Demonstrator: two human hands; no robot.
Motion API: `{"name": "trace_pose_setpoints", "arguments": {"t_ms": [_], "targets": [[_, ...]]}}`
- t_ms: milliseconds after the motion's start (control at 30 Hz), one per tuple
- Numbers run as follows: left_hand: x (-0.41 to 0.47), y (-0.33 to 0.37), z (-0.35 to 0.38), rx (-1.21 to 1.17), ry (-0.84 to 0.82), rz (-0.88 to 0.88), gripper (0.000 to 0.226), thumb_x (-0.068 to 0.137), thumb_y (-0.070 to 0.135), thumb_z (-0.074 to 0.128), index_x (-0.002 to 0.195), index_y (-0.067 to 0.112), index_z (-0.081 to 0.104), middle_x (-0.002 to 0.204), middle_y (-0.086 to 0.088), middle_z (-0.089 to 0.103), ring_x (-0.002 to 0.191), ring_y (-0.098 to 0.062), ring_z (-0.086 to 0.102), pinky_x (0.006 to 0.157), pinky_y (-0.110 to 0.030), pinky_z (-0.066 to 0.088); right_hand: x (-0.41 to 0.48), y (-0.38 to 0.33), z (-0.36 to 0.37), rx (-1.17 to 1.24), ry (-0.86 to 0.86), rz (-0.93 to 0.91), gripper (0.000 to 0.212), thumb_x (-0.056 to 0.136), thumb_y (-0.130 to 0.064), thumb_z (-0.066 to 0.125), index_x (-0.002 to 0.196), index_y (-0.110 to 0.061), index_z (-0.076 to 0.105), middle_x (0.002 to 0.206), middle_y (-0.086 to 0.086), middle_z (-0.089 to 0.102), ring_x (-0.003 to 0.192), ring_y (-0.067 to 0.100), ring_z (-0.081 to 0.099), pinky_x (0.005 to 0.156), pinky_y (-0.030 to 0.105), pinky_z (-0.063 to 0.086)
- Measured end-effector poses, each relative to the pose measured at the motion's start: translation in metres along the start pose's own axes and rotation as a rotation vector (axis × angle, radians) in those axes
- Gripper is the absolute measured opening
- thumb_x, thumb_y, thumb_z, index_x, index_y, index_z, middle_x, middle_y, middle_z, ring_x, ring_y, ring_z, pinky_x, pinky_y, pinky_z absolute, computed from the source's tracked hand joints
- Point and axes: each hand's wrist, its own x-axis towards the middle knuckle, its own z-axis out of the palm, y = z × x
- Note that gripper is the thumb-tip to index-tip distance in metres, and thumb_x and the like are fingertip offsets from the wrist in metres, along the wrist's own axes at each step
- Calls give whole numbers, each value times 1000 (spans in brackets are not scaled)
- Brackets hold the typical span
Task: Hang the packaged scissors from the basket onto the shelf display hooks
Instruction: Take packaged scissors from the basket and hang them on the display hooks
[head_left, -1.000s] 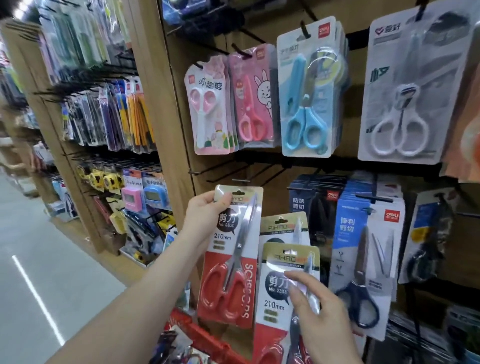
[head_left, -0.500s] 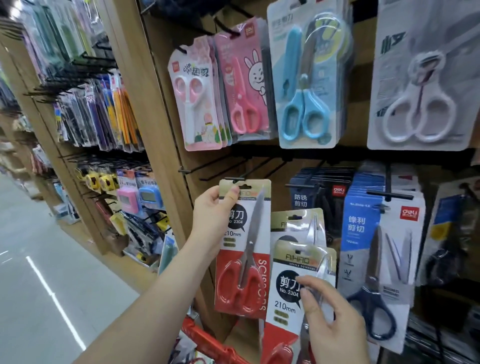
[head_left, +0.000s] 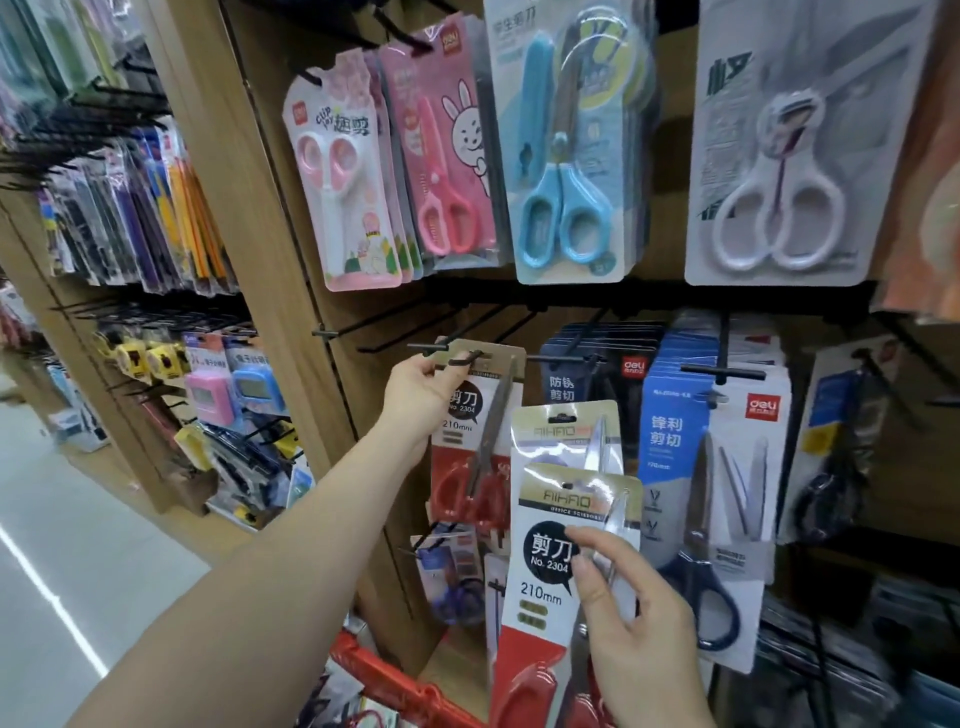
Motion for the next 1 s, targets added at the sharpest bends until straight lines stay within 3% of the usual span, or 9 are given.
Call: {"name": "trace_pose_setpoints", "arguments": {"t_ms": [67,200,333,433,500,600,733,867,1000], "targets": [[11,1,8,20,33,5,16,96,28,64,101,14,64,85,-5,73,68,-15,72,60,-26,59,2,-5,-2,73,-27,13,26,88,-24,64,97,-48,71,102,-22,72,98,8,70,70,32,62],[27,-2,23,95,12,-10,10,97,26,62,101,17,63,114,-16,71,101,-27,68,94,-40,55,2,-17,-3,175,-102,23,39,90,-16,63,119,-41,59,103,-34,67,95,-2,69,66,25,61],[-11,-5,14,48,94,39,28,98,22,60,124,19,54,109,3,63,89,-5,58,72,-12,47,5,-20,-2,187,-145,73,60,89,-13,67,128,-53,45,103,-14,75,92,11,74,70,34,62],[-75,-15,-3,29,121,21,13,95,23,64,108,23,64,94,7,65,85,-7,61,76,-25,52,9,-20,1,185,-140,77,67,87,-15,71,127,-60,40,101,-9,77,90,12,74,70,32,62],[-119,-24,-9,37,16,8,2,93,23,66,93,22,68,83,2,69,74,-7,64,64,-21,53,11,-21,4,196,-115,69,69,83,-22,75,121,-66,38,103,-10,76,89,11,74,69,31,62],[-148,-40,-10,75,-50,-31,9,87,25,74,92,21,68,83,-6,71,70,-12,65,60,-25,57,13,-21,15,206,-90,59,67,74,-33,78,120,-66,42,112,-10,73,95,12,73,72,38,63],[-147,-42,-19,148,56,-27,27,78,20,83,89,23,59,82,-13,68,65,-18,62,60,-33,56,12,-18,28,184,-111,14,68,78,-23,79,123,-60,44,113,-20,70,98,5,71,72,30,62],[-144,-40,-29,118,82,-32,38,80,8,80,102,26,54,82,-6,70,67,-19,73,60,-40,61,15,-16,32,213,-148,74,36,90,-29,63,121,-46,54,100,-4,77,84,14,75,64,27,61],[-138,-37,-38,43,97,-7,38,91,1,65,109,35,61,87,3,74,75,-19,75,57,-35,61,23,-8,30,65,-61,64,20,102,-29,46,108,-36,63,95,-9,76,86,13,74,78,46,60]]}}
